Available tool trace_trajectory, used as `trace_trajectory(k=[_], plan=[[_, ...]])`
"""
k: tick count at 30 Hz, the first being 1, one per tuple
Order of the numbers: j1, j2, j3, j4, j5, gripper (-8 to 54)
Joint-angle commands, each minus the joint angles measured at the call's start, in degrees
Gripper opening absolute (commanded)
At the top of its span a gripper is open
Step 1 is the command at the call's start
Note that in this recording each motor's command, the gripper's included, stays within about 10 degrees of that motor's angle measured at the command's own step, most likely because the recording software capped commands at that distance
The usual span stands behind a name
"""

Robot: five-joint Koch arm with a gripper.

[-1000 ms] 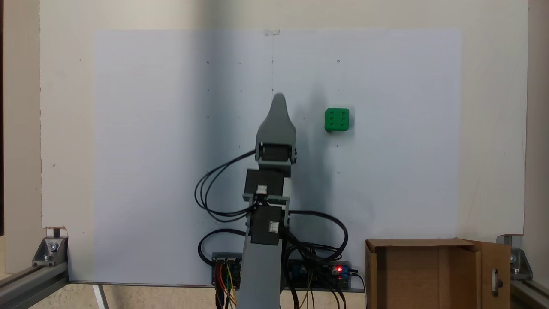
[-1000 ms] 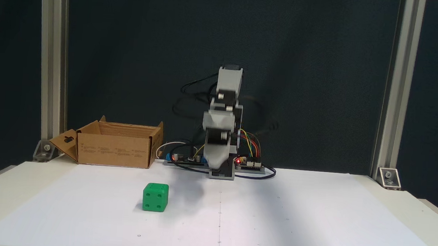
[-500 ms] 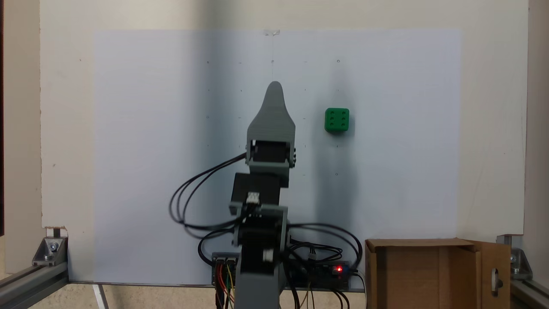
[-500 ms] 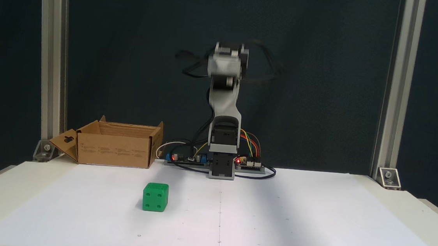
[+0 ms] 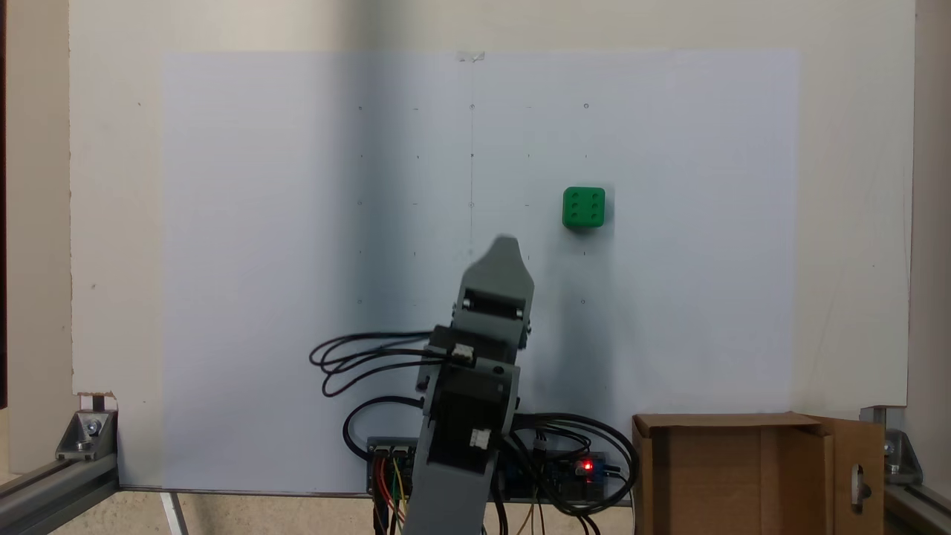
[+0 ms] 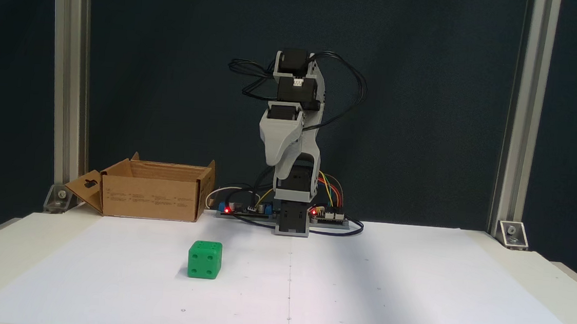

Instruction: Grasp a green dice and put it in the bin.

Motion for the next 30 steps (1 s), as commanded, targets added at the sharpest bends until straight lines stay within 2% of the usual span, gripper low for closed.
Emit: trace_trajectory(k=[1, 5, 18, 30], plan=[[1.8, -1.1, -3.3, 9.6, -0.4, 45.5], [6.3, -5.2, -6.2, 16.3, -4.9, 47.2], [15.6, -12.2, -14.9, 5.7, -31.4, 47.8], [19.1, -23.5, -15.4, -6.5, -34.8, 47.6]])
